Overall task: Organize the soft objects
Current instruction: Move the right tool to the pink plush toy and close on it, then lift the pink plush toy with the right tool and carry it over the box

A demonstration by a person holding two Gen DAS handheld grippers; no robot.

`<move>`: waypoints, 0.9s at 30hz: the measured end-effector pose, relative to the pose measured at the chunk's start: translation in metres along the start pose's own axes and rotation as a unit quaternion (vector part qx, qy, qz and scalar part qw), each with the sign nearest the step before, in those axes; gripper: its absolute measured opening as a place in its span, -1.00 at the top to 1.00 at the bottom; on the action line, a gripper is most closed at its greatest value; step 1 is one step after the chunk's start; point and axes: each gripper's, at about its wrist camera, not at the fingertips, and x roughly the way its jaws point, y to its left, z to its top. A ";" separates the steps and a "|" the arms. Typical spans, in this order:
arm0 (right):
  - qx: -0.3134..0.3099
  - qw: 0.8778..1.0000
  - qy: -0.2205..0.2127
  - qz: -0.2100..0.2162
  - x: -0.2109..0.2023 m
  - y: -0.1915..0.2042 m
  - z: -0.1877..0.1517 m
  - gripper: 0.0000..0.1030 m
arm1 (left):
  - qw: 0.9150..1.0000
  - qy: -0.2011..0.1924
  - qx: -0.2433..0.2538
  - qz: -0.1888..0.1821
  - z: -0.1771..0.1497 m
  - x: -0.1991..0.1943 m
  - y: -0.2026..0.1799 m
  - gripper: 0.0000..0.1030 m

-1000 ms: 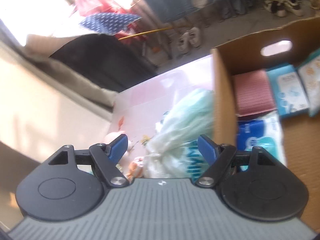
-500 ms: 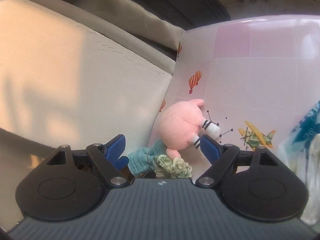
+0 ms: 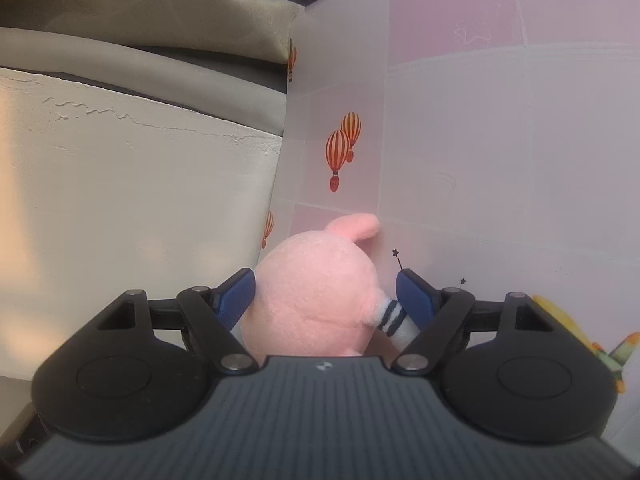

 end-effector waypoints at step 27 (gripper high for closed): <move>-0.004 0.984 -0.166 0.068 -0.251 0.003 -0.123 -0.19 | 0.970 -0.113 0.133 -0.168 -0.074 -0.176 -0.126 -0.26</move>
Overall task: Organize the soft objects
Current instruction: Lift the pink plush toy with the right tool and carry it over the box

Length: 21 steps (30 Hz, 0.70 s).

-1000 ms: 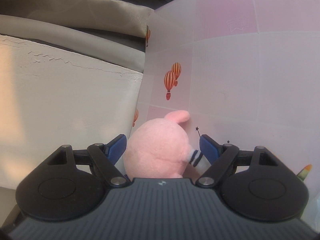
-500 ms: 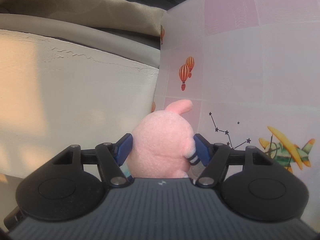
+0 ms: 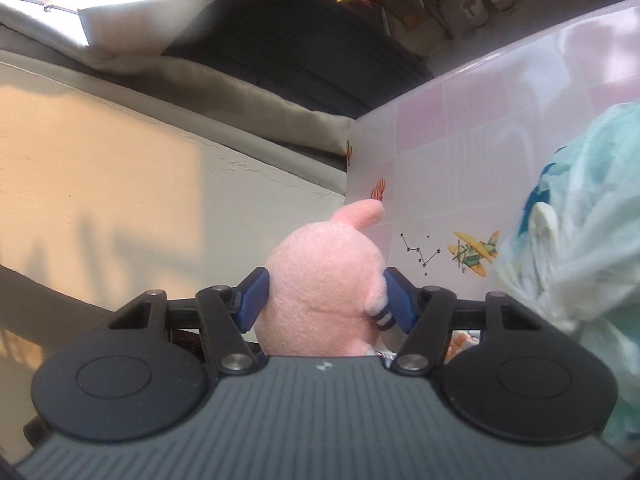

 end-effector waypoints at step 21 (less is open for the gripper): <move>0.033 0.952 -0.235 -0.192 -0.310 -0.127 -0.056 -0.17 | 0.985 0.068 0.126 -0.099 -0.045 0.056 -0.148 -0.38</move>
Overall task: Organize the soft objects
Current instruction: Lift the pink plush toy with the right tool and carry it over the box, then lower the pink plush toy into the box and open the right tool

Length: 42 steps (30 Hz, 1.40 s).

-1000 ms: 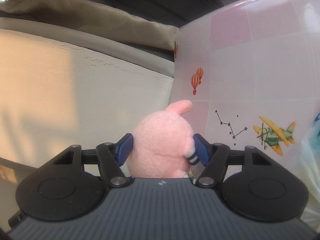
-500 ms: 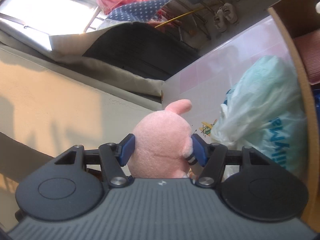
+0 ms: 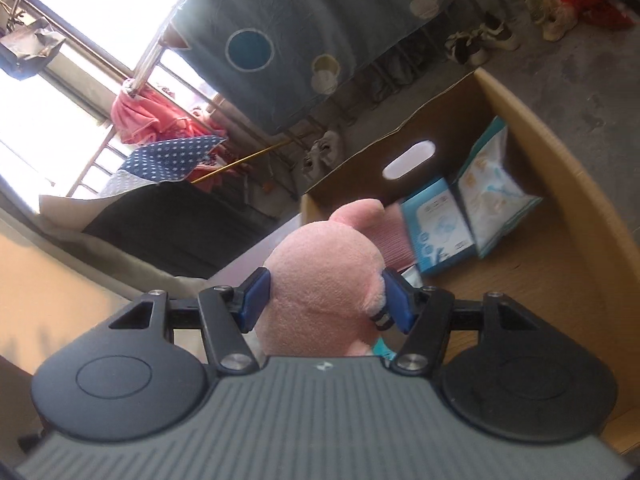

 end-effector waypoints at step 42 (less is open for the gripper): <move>0.068 0.981 0.134 -0.121 0.141 -0.072 -0.018 -0.72 | 0.982 -0.005 -0.093 0.162 -0.080 -0.084 0.135 -0.42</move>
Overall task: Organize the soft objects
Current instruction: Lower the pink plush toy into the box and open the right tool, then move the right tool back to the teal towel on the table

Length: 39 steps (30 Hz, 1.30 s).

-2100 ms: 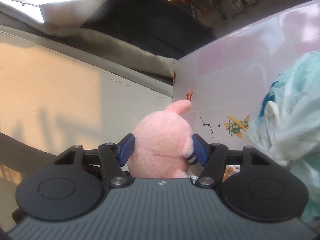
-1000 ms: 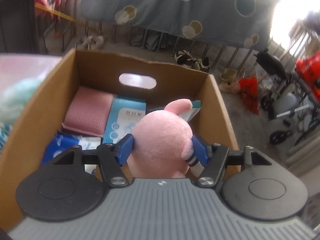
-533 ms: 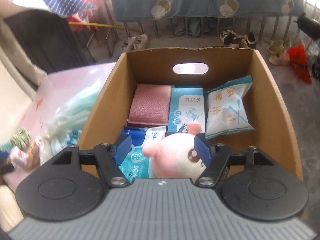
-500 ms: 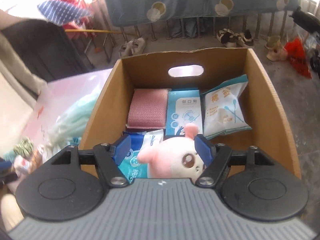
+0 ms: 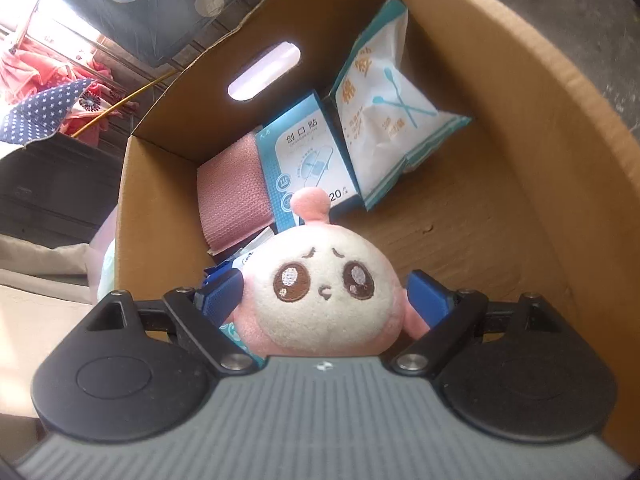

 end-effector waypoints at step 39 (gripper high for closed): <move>-0.190 0.948 0.047 0.249 -0.021 0.239 -0.110 -0.64 | 0.959 -0.043 0.059 0.274 -0.059 -0.038 0.089 -0.50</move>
